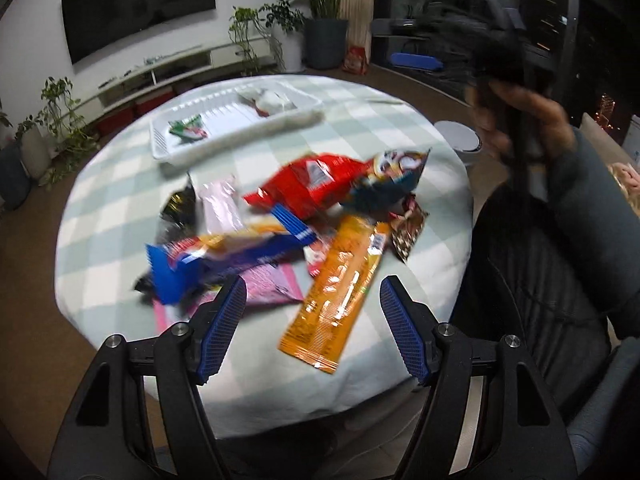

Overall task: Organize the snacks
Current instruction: 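Grasp the orange wafer bar with the left tool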

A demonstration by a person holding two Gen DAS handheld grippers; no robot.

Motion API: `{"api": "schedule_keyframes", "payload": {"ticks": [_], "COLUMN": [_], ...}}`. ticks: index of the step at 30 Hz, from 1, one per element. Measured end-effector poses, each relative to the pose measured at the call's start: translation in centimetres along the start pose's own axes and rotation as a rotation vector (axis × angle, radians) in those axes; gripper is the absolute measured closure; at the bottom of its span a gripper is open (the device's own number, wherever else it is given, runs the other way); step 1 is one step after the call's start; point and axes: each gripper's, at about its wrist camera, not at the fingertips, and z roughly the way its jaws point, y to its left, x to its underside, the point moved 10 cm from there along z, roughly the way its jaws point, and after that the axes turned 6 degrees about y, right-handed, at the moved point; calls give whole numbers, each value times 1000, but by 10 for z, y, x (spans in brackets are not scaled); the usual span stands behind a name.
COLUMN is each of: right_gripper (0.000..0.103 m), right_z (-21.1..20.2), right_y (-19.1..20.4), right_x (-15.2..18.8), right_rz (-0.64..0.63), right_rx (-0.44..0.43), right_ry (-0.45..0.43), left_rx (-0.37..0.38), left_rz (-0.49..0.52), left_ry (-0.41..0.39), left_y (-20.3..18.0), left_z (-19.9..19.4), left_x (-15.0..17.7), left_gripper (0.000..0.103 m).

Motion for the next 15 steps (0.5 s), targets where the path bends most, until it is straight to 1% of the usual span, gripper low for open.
{"api": "schedule_keyframes", "payload": {"ticks": [1, 3, 5, 6, 7, 9, 11, 12, 14, 15], "right_gripper": [16, 4, 3, 3, 2, 0, 0, 0, 0, 0], "right_z": [-5, -15, -28, -35, -40, -48, -50, -52, -54, -54], "right_y": [6, 15, 23, 26, 28, 31, 36, 39, 44, 48], "right_x": [12, 31, 50, 59, 67, 81, 88, 90, 93, 95], "right_rz": [-2, -6, 3, 14, 24, 38, 28, 16, -12, -30], "right_rx": [-9, -15, -20, -28, -36, -36, -45, -43, -36, -36], "right_ry": [13, 28, 29, 27, 27, 40, 56, 61, 62, 60], "left_rx": [8, 31, 51, 56, 57, 61, 72, 75, 59, 49], "left_rz": [2, 10, 24, 38, 48, 65, 60, 59, 100, 117], "left_ry": [-2, -2, 3, 2, 3, 12, 19, 10, -55, -59], "left_y": [-3, -10, -12, -18, -20, -24, -25, -27, -30, -31], "left_z": [2, 5, 12, 14, 16, 21, 27, 28, 25, 24], "left_x": [1, 3, 0, 3, 1, 2, 0, -1, -7, -8], "left_gripper": [35, 35, 28, 18, 13, 12, 3, 3, 3, 3]}}
